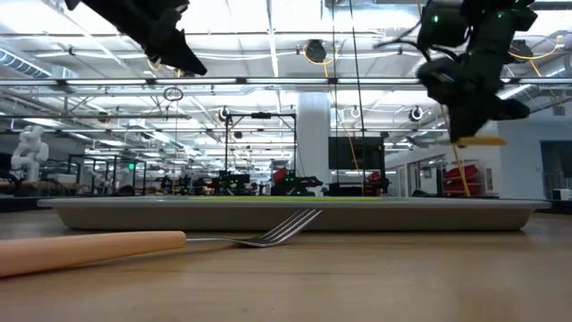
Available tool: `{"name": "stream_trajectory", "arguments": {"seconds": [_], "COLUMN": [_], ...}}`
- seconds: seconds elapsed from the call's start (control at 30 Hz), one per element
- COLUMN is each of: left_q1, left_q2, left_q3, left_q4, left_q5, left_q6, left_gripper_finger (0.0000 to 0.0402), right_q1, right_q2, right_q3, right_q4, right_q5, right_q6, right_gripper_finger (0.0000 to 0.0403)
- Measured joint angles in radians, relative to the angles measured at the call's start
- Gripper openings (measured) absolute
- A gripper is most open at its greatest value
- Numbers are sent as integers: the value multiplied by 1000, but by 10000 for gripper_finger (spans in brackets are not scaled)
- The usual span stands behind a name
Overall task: Pick and place plate/cup/fork/spoon on tray
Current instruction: Put the yellow spoon on the gray serving tray to the right of the green plate
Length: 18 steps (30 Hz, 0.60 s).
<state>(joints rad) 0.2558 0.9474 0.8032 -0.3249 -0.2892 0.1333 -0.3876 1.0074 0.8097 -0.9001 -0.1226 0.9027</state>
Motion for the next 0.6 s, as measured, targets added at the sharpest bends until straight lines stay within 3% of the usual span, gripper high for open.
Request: {"name": "stream_trajectory", "arguments": {"seconds": [0.27, 0.6], "left_q1": [106, 243], "left_q2": [0, 0], "left_q3": [-24, -64], "left_q4": [0, 99], "left_q5": [-1, 95], "left_q6": [54, 49], "left_gripper_finger": [42, 42], "right_q1": [212, 332], "right_q2": [177, 353], "right_q3": [1, 1], "right_q4": [256, 387], "right_q5": [40, 21], "right_q6": [224, 400], "right_gripper_finger": [30, 30]}}
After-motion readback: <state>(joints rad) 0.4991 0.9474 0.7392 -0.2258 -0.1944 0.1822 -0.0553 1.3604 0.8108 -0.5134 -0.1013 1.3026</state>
